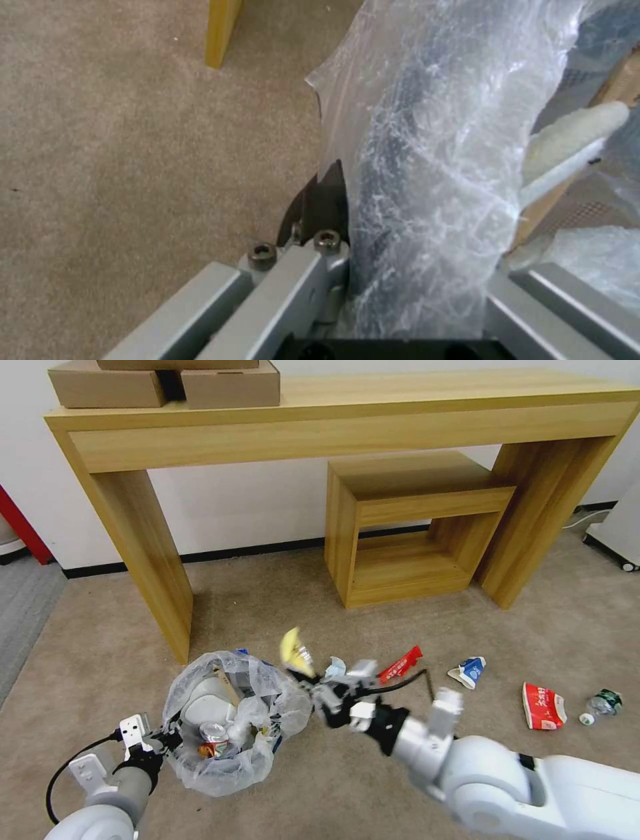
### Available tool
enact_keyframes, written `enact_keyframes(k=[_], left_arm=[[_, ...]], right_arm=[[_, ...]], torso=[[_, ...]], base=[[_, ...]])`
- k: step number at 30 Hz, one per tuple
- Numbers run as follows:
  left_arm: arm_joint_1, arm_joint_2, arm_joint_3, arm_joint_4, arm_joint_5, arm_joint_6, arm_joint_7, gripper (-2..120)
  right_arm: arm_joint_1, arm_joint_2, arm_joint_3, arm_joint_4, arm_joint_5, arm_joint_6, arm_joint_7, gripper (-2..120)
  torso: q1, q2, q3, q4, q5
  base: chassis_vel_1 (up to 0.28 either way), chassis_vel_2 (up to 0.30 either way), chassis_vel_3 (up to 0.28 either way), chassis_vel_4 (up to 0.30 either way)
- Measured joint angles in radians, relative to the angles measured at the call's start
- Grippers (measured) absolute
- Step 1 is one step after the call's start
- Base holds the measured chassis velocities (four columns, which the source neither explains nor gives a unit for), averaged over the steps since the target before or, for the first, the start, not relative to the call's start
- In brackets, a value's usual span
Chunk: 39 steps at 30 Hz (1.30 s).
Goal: Pick up the trash bin and place the garbage on the floor into it.
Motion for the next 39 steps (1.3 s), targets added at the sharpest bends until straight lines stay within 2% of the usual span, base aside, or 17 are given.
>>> enact_keyframes(k=[1, 2, 3, 6, 9, 17, 27, 34, 39], left_arm=[[0.018, -0.015, -0.011, -0.012, 0.011, -0.002, 0.007, 0], [0.025, -0.021, -0.015, -0.015, 0.015, -0.003, 0.009, 0], [0.025, -0.021, -0.015, -0.015, 0.015, -0.003, 0.009, 0], [0.046, -0.038, -0.029, -0.026, 0.027, -0.012, 0.016, 0], [0.053, -0.040, -0.034, -0.027, 0.027, -0.017, 0.019, 0], [0.061, -0.039, -0.042, -0.031, 0.025, -0.022, 0.021, 0], [0.062, -0.031, -0.048, -0.034, 0.013, -0.025, 0.021, 0], [0.063, -0.027, -0.054, -0.032, 0.004, -0.028, 0.021, 0], [0.060, -0.023, -0.054, -0.026, 0.000, -0.029, 0.021, 0]], right_arm=[[0.081, 0.061, -0.082, -0.011, 0.038, -0.013, 0.037, 0], [0.103, 0.090, -0.108, -0.017, 0.053, -0.016, 0.054, 0], [0.103, 0.090, -0.108, -0.017, 0.053, -0.016, 0.054, 0], [0.158, 0.189, -0.171, -0.049, 0.101, -0.030, 0.101, 0], [0.167, 0.233, -0.187, -0.077, 0.114, -0.043, 0.137, 0], [0.146, 0.298, -0.190, -0.128, 0.152, -0.086, 0.211, 0], [0.134, 0.433, -0.224, -0.255, 0.192, -0.116, 0.291, 0], [0.120, 0.520, -0.233, -0.348, 0.186, -0.130, 0.307, 0], [0.113, 0.550, -0.234, -0.373, 0.184, -0.132, 0.307, 0]], torso=[[0.000, 0.000, 0.000, 0.0000, -0.0006], [0.000, 0.000, 0.000, -0.0001, -0.0003], [0.000, 0.000, 0.000, -0.0001, -0.0003], [0.000, 0.000, 0.000, 0.0004, -0.0004], [0.000, 0.000, 0.000, 0.0001, -0.0003], [0.000, 0.000, 0.000, 0.0000, -0.0002], [0.000, 0.000, 0.000, -0.0001, -0.0002], [0.000, 0.000, 0.000, 0.0000, -0.0002], [0.000, 0.000, 0.000, 0.0000, -0.0002]], base=[[0.000, 0.000, 0.000, 0.000], [0.000, 0.000, 0.000, 0.000], [0.000, 0.000, 0.000, 0.000], [0.000, 0.000, 0.000, 0.000], [0.000, 0.000, 0.000, 0.000], [0.000, 0.000, 0.000, 0.000], [0.000, 0.000, 0.000, 0.000], [0.000, 0.000, 0.000, 0.000], [0.000, 0.000, 0.000, 0.000]])
